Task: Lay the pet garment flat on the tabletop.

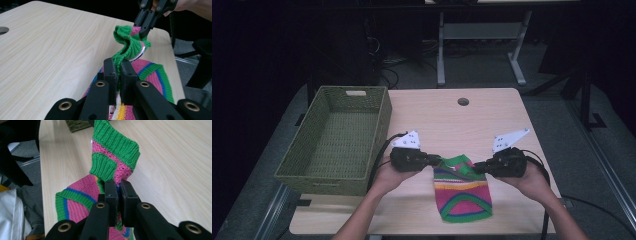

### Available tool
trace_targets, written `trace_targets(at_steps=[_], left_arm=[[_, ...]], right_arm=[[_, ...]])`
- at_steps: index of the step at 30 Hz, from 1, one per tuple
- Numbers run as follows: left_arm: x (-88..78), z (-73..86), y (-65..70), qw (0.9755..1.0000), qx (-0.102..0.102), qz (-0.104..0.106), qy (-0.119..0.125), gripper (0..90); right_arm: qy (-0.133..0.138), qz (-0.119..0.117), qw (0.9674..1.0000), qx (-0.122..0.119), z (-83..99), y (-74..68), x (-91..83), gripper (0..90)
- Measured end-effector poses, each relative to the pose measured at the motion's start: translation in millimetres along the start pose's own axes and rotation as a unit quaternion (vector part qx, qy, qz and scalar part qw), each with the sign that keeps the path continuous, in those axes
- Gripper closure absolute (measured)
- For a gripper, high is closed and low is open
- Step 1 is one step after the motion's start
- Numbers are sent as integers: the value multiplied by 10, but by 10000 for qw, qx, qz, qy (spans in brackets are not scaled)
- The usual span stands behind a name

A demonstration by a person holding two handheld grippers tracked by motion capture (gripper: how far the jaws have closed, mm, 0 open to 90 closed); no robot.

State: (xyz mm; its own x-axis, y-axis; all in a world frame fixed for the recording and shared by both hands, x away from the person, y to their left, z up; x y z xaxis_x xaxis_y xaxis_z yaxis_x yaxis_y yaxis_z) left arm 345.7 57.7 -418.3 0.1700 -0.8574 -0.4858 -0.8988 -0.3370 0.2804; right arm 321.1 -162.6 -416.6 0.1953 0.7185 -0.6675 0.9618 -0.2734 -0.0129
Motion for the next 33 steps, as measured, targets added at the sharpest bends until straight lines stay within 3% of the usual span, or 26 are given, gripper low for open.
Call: trace_targets(at_steps=[9, 12, 14, 16, 17, 18, 20, 21, 25, 26, 33], left_arm=[[119, -63, -182, 9998, -160, -121, -5, 853], [148, -143, -282, 9995, -183, -254, -35, 853], [169, -245, -398, 9982, -209, -561, 48, 844], [167, -367, -521, 9953, -431, -811, 315, 781], [167, -367, -521, 9953, -431, -811, 315, 763], [146, -440, -619, 9925, -604, -947, 478, 732], [143, -449, -648, 9925, -632, -936, 471, 721], [134, -436, -688, 9914, -683, -1013, 465, 705], [115, -381, -712, 9906, -828, -976, 478, 684], [112, -323, -714, 9907, -850, -965, 445, 677], [180, -136, -645, 9921, -864, -878, 236, 653]], right_arm=[[-66, 208, 9997, 94, -11, 240, -10, 850], [-116, 285, 9995, 103, -46, 356, 10, 850], [-112, 412, 9990, 160, -86, 491, 21, 846], [-79, 754, 9966, 325, -130, 712, 30, 793], [-53, 915, 9947, 466, -144, 824, 28, 739], [-36, 1058, 9926, 590, -150, 923, 25, 705], [-24, 1172, 9907, 695, -144, 1001, 21, 697], [-52, 1248, 9885, 849, -102, 1104, 25, 644], [-93, 1208, 9880, 962, -24, 1125, 23, 629], [-152, 1166, 9880, 999, 62, 1095, 21, 613], [-323, 1004, 9897, 963, 229, 933, 37, 605]])
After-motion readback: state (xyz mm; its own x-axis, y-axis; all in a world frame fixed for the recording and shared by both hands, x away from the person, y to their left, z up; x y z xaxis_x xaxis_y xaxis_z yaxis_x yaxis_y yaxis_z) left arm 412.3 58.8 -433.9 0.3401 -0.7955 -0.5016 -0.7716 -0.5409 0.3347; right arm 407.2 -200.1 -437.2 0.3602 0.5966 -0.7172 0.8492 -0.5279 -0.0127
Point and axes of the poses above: each handheld gripper's, and its own axes: x roughly forward along the jaws, z roughly out of its underside, y roughly to its right, the point moved 6 cm from there along x, roughly forward along the jaws, and after that the axes turned 11 degrees about -x, right-handed, at the moved point
